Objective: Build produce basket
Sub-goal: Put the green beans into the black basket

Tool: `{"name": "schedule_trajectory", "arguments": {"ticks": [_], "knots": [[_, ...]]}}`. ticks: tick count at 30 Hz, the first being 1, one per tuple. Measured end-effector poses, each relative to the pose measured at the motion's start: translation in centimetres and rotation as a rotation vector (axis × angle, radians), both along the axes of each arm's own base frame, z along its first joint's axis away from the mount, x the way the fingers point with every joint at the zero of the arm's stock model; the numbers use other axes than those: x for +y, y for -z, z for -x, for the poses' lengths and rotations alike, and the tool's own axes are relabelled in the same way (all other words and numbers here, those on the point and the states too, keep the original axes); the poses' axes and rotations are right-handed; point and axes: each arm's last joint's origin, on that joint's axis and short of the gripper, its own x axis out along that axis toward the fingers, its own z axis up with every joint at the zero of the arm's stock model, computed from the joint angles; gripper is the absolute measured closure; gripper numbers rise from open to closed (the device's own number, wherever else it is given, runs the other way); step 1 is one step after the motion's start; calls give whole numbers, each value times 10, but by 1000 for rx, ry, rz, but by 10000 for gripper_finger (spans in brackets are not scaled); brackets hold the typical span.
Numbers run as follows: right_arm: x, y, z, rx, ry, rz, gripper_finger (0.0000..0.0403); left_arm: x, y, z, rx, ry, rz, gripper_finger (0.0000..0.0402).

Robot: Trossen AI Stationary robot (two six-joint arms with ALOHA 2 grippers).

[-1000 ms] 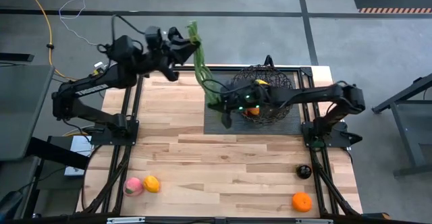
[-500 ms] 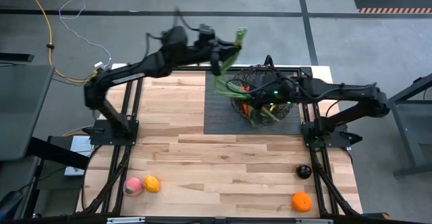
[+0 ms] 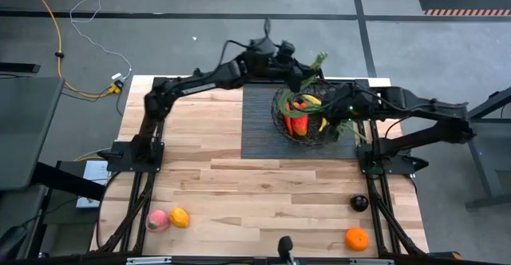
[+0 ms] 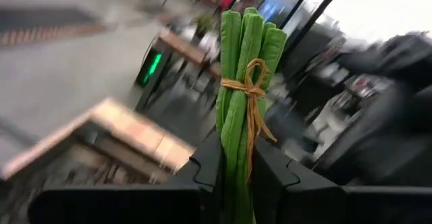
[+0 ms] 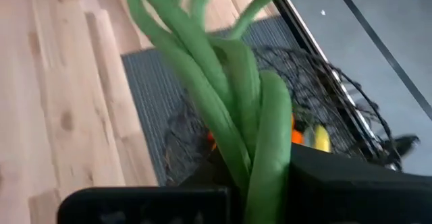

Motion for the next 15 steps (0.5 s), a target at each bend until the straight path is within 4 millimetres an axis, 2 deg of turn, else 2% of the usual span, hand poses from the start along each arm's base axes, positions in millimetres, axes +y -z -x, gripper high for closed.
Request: {"name": "schedule_trajectory", "arguments": {"ticks": [4, 8, 15], "knots": [[-9, 5, 4, 51, 3, 17, 401, 10, 39, -13, 122, -13, 60, 364], [-20, 19, 2, 74, -5, -6, 401, 19, 70, -18, 230, -45, 97, 364], [-39, 56, -3, 85, 36, -33, 401, 36, 101, -20, 310, -112, 126, 364]]}}
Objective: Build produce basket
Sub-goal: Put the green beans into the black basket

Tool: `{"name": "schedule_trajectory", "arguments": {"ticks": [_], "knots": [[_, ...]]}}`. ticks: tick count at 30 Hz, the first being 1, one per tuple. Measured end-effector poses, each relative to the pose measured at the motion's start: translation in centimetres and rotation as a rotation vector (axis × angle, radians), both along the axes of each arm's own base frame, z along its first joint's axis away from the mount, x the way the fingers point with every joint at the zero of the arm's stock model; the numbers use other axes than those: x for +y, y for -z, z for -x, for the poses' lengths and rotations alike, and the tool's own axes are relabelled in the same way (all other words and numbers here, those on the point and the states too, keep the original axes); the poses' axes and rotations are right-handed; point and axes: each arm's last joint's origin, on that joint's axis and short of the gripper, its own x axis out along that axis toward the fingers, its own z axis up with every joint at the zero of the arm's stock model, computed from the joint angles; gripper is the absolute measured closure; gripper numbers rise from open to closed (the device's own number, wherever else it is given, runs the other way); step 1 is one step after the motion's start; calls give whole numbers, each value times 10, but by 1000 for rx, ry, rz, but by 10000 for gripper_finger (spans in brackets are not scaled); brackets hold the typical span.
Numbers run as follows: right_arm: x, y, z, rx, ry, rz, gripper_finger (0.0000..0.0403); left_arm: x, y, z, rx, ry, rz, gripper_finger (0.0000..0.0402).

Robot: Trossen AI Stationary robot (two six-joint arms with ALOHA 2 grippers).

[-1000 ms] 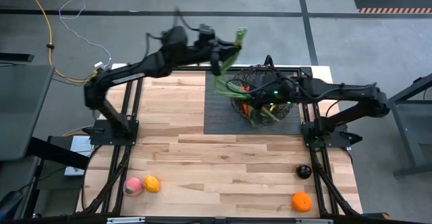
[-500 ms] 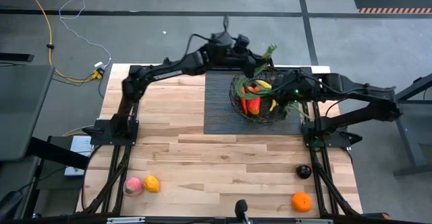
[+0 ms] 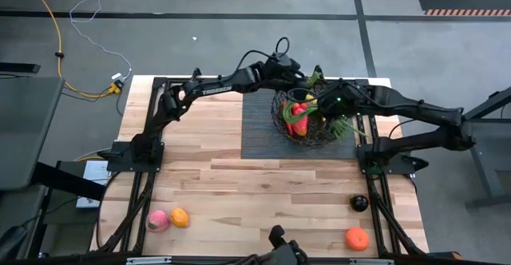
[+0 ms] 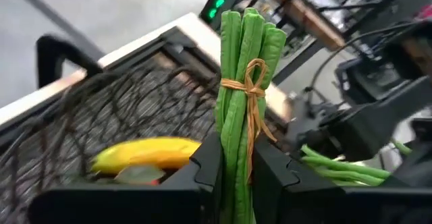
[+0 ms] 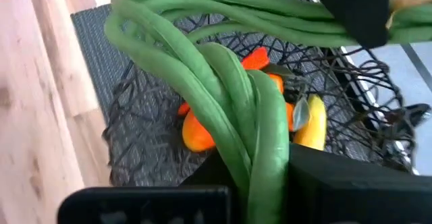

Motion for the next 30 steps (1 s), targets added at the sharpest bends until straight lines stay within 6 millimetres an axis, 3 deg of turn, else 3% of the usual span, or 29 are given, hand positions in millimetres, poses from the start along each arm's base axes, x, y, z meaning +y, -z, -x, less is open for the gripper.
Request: {"name": "schedule_trajectory", "arguments": {"ticks": [6, 18, 30], "knots": [[-13, 22, -6, 33, -37, 97, 401, 8, 27, -1, 78, -13, 43, 364], [-29, 48, -27, 441, -324, 425, 401, 10, 34, -1, 107, 7, 56, 364], [-9, 55, -42, 677, -777, 683, 401, 17, 40, 8, 173, -8, 86, 364]]}}
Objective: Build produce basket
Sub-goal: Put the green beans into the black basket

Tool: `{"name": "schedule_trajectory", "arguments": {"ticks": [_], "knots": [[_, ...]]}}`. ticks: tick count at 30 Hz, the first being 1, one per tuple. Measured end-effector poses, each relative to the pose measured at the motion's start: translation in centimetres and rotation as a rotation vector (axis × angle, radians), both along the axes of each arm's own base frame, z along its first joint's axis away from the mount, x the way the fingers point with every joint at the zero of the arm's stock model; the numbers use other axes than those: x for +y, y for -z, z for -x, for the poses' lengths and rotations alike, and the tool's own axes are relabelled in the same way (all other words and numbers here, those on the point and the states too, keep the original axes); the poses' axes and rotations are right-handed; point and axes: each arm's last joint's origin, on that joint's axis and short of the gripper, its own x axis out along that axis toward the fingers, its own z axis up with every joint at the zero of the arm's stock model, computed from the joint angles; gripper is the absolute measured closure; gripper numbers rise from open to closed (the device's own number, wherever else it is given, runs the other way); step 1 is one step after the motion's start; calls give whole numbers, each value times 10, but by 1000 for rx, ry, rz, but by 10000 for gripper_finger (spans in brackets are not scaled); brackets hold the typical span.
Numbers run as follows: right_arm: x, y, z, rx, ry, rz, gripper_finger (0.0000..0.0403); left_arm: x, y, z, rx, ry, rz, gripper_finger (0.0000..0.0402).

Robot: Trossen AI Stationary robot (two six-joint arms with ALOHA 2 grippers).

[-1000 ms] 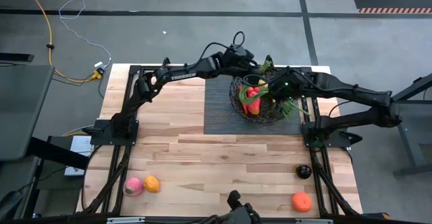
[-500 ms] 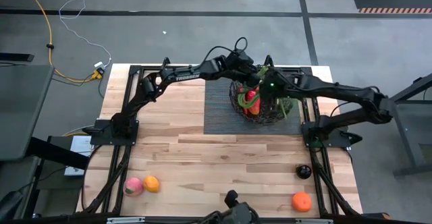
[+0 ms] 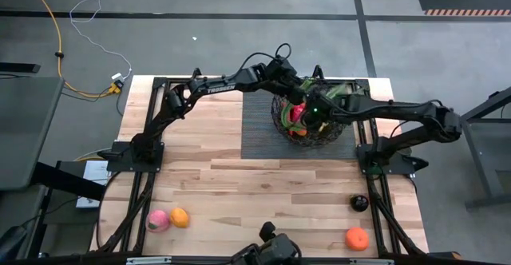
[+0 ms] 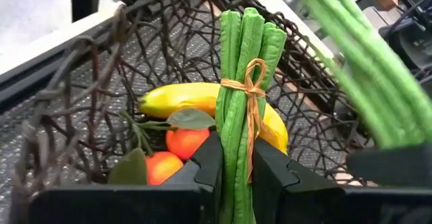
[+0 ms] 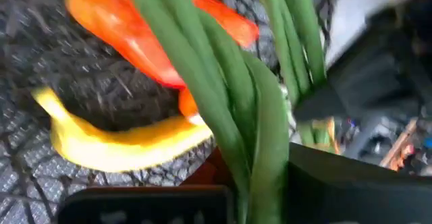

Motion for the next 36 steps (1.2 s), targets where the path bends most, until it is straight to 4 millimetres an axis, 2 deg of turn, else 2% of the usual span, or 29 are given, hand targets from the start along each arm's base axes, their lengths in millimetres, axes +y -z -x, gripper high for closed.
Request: {"name": "schedule_trajectory", "arguments": {"ticks": [6, 12, 18, 31, 36], "knots": [[6, 16, -9, 73, -24, -71, 401, 0, 0, 1, 3, -6, 8, 364], [15, 32, -15, 120, -36, -216, 401, -1, 1, 1, 8, -1, 28, 364], [17, 42, -15, 177, -28, -304, 401, -3, 1, 1, 6, 26, 52, 364], [9, 45, -12, 166, 38, -391, 401, -3, 7, 6, 117, -33, 7, 364], [8, 45, -12, 160, 40, -410, 401, -4, 26, 1, 156, 4, -5, 364]]}}
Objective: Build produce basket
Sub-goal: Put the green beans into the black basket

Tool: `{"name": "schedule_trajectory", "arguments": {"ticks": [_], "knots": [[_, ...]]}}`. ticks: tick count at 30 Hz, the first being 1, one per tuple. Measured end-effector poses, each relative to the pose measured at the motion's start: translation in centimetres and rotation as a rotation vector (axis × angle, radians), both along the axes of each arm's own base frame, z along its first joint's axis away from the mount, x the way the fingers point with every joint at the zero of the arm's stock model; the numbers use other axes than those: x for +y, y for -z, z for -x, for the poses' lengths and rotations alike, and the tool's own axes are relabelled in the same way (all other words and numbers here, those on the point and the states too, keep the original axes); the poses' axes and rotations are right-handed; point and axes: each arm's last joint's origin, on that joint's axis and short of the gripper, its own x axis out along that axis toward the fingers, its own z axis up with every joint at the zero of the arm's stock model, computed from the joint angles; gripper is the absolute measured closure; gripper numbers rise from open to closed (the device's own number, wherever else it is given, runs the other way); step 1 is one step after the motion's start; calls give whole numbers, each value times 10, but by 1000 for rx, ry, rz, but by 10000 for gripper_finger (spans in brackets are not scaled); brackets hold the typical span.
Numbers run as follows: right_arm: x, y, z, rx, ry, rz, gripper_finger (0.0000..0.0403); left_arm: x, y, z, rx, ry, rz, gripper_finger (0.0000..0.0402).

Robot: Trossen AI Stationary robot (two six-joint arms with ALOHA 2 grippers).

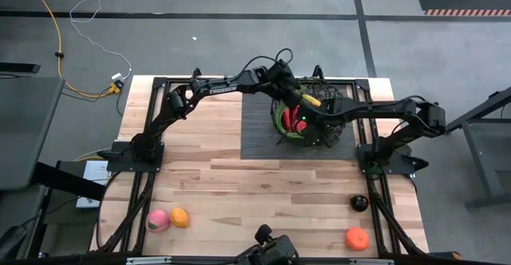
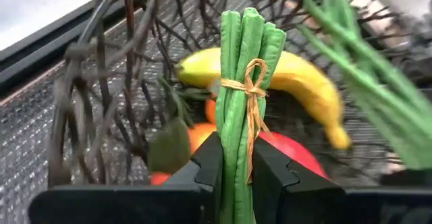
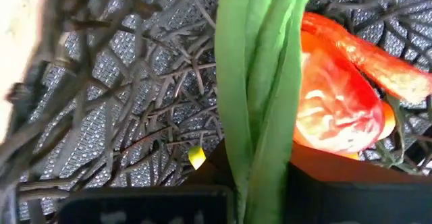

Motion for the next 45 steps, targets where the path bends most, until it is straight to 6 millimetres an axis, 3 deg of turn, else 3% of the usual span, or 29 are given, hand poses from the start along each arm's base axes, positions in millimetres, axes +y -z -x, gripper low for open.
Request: {"name": "schedule_trajectory", "arguments": {"ticks": [3, 19, 45], "knots": [[-1, 0, 0, -4, 9, -11, 401, -1, 9, -3, 31, -14, -23, 364], [-1, 0, 0, -14, 33, -37, 401, -2, 9, -4, 89, -9, -147, 360], [-1, 0, 0, -20, 49, -43, 401, -1, 9, -3, 110, -18, -181, 190]]}}
